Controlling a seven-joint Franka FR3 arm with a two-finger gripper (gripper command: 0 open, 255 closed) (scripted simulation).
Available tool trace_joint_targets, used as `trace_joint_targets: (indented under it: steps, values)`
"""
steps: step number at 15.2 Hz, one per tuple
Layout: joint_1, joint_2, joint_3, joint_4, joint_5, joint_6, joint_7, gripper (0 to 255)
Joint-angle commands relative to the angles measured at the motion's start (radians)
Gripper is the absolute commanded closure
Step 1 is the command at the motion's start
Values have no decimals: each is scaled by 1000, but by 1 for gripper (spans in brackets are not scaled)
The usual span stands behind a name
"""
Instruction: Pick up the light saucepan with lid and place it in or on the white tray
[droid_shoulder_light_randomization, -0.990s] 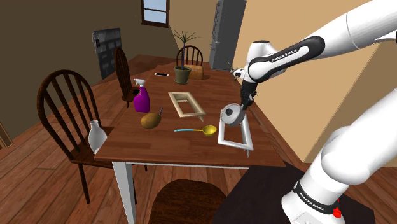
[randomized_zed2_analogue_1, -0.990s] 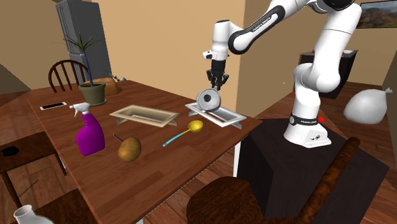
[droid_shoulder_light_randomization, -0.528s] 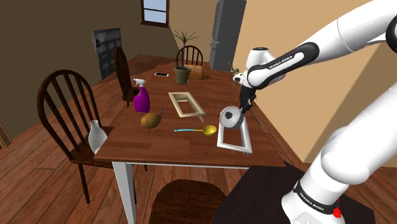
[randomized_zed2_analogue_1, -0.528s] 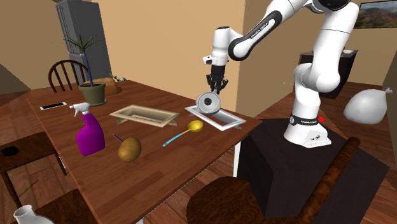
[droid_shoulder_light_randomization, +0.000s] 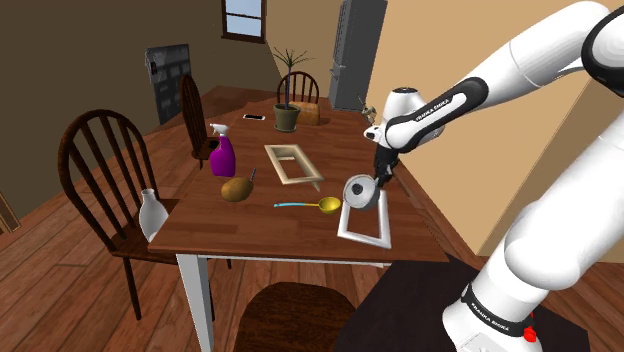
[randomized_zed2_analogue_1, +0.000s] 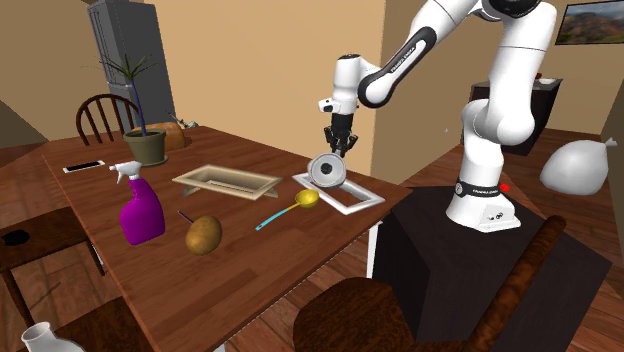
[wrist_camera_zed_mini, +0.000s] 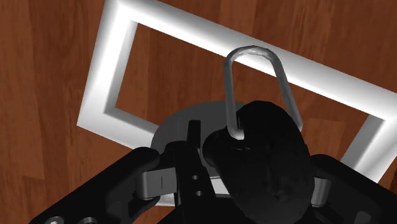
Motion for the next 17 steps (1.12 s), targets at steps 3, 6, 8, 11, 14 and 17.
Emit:
trace_joint_targets:
  steps: [3,6,8,11,14,17]
  values:
    - [5,11,3,-8,4,3,-1,255]
    - [9,14,4,-1,6,-1,1,0]
    - [9,10,4,-6,4,0,3,0]
    - [7,11,1,-8,4,2,-1,0]
    - [13,-77,16,19,4,-113,2,0]
    - [15,-97,21,28,5,-143,3,0]
